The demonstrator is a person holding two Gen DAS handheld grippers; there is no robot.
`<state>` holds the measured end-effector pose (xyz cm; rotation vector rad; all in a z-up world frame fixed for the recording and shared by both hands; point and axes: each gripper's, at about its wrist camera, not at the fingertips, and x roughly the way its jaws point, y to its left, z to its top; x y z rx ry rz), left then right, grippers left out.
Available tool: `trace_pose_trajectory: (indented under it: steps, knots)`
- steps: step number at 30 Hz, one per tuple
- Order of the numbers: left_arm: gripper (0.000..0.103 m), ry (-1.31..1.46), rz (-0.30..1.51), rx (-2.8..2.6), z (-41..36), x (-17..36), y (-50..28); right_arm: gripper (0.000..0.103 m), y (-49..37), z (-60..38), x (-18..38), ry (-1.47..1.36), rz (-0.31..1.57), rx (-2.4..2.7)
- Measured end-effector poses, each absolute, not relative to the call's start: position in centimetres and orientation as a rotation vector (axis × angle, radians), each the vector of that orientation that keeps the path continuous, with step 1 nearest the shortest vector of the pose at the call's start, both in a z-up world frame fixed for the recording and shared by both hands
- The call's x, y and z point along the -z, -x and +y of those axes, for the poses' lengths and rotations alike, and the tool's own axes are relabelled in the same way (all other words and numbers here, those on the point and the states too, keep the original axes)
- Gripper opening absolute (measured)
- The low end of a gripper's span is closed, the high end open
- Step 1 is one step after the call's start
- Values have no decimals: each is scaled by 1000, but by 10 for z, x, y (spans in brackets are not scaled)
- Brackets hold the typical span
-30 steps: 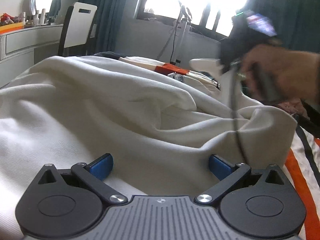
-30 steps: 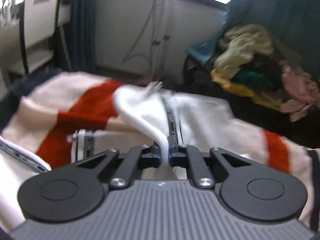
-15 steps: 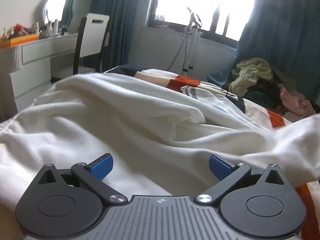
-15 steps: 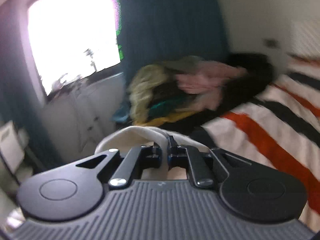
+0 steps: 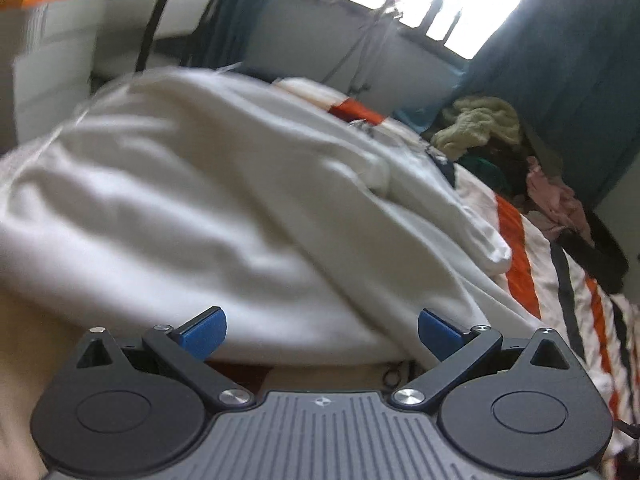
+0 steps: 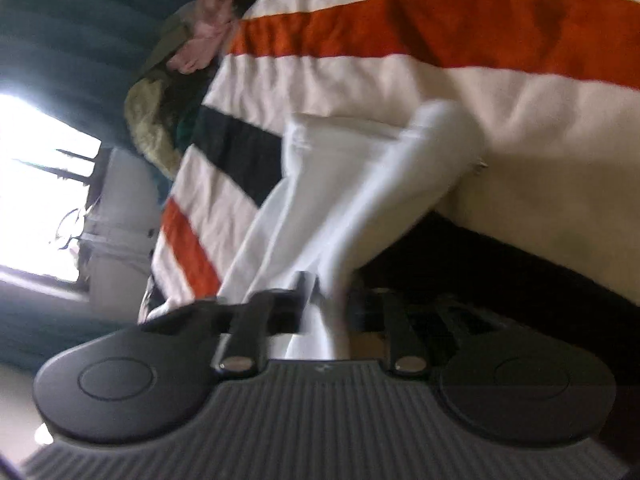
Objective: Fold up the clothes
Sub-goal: 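Lift the pants with both grippers, holding the waistband and a leg cuff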
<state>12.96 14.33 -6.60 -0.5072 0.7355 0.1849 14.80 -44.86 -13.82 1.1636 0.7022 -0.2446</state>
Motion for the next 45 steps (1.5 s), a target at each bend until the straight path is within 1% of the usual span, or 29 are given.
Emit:
trace_pose_trajectory:
  steps: [1,2,7,9,13,14,15,16,17,18,19,20,21,23,24,25,28,32,34,37,41,45]
  knots:
    - [103,544,756,-181,151,68,-127,59,-147,-446,137,-1171,707,216]
    - [103,582,778,-176,158,70,-124,62,-146,-444,138,-1190,712,175]
    - [103,823,892,-202,212,85,-106,62,-140,-448,141,-1253,693,168]
    - [100,945,901,-254,237,95,-101,62,-135,-452,145,-1297,673,198]
    - [100,1204,818,-339,279,113,-91,61,-134,-467,155,-1332,649,259]
    - [98,1235,792,-367,285,116,-90,61,-134,-471,157,-1332,650,279]
    - [94,1265,767,-394,292,119,-89,61,-135,-475,161,-1343,645,294]
    - [91,1278,733,-419,296,120,-87,58,-136,-480,164,-1353,640,308]
    - [91,1286,696,-442,299,121,-85,54,-138,-483,167,-1347,642,305]
    - [87,1282,679,-458,302,121,-86,52,-140,-486,170,-1341,644,303]
    - [73,1275,667,-473,304,120,-87,45,-143,-488,173,-1337,647,309]
    - [64,1265,661,-499,306,119,-88,41,-145,-490,176,-1334,650,316]
    - [54,1253,656,-527,307,118,-88,35,-147,-492,179,-1331,653,323]
    - [41,1240,656,-544,312,117,-89,20,-153,-496,186,-1336,646,342]
    - [27,1226,650,-555,314,115,-88,16,-155,-498,189,-1330,638,355]
    - [19,1210,641,-567,316,112,-87,12,-157,-498,190,-1314,628,362]
    - [9,1148,618,-578,323,93,-80,8,-158,-498,182,-1276,563,346]
    - [7,1070,545,-526,328,51,-57,6,-159,-499,168,-1229,488,326]
    - [7,1095,518,-516,335,30,-42,6,-152,-499,154,-1202,428,314]
    - [7,1128,507,-489,341,14,-22,6,-142,-500,131,-1149,343,316]
    - [6,1170,546,-474,352,10,7,6,-127,-505,122,-1086,331,395]
    - [6,1156,609,-490,363,31,31,7,-126,-514,140,-1132,430,491]
